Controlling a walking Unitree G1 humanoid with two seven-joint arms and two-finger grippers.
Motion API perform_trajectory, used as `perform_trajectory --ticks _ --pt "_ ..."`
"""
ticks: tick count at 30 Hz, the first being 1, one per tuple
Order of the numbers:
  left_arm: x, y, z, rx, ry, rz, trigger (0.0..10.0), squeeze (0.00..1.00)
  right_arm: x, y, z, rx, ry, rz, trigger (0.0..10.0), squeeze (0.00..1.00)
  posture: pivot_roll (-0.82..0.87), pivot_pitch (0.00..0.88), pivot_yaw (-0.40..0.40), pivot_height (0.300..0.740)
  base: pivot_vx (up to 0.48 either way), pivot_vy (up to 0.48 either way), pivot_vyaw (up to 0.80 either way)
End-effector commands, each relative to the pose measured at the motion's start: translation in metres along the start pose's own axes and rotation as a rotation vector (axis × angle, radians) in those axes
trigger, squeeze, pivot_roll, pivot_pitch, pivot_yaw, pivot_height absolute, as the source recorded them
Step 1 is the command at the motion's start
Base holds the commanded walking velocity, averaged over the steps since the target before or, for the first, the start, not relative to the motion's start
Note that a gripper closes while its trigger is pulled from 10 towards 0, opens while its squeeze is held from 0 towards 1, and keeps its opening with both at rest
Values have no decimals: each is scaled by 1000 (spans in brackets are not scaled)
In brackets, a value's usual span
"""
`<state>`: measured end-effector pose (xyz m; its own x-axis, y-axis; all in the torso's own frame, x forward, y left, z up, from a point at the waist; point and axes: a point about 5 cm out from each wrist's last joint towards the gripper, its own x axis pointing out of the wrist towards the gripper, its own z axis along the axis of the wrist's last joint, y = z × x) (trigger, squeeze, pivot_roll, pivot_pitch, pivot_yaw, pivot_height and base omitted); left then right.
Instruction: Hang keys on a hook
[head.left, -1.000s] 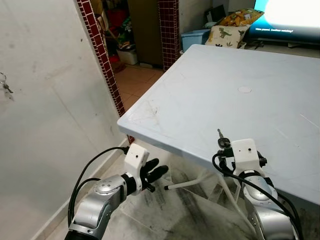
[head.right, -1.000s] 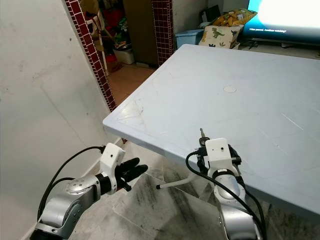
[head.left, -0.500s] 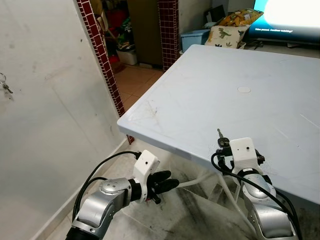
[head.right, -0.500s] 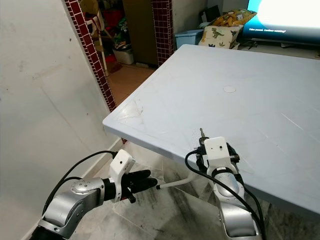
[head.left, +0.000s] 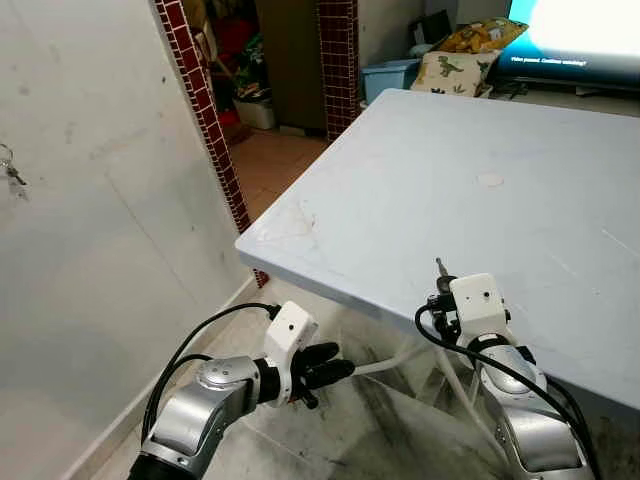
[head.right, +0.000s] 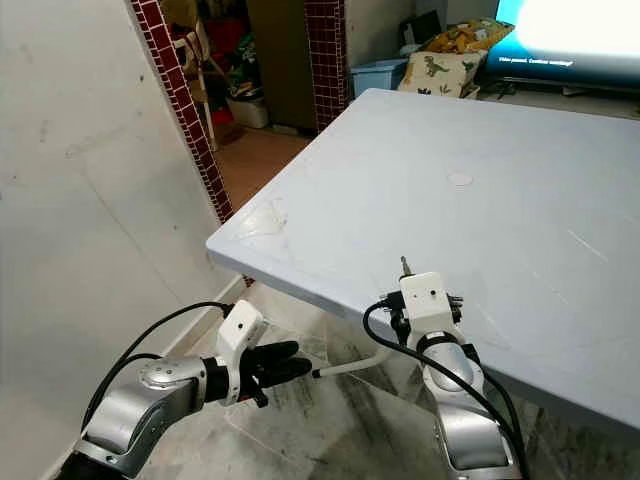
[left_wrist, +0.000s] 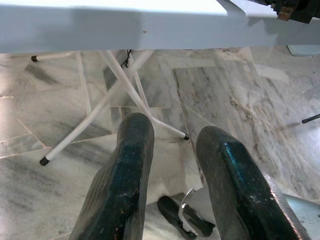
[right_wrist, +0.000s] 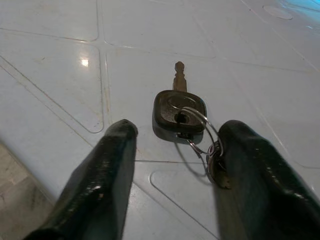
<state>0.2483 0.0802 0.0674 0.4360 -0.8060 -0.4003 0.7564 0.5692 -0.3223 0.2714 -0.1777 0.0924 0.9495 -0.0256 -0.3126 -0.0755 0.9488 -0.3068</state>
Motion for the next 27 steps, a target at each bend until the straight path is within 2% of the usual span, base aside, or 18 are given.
perform_trajectory --ticks 1,27 --pt "-3 3 1 19 6 12 10000 0 1 4 3 -4 -11 20 0 0 -93 0 121 740 0 0 0" --pt "-1 5 2 38 9 14 10000 0 -1 3 -2 -10 1 -6 0 0 -101 0 126 740 0 0 0"
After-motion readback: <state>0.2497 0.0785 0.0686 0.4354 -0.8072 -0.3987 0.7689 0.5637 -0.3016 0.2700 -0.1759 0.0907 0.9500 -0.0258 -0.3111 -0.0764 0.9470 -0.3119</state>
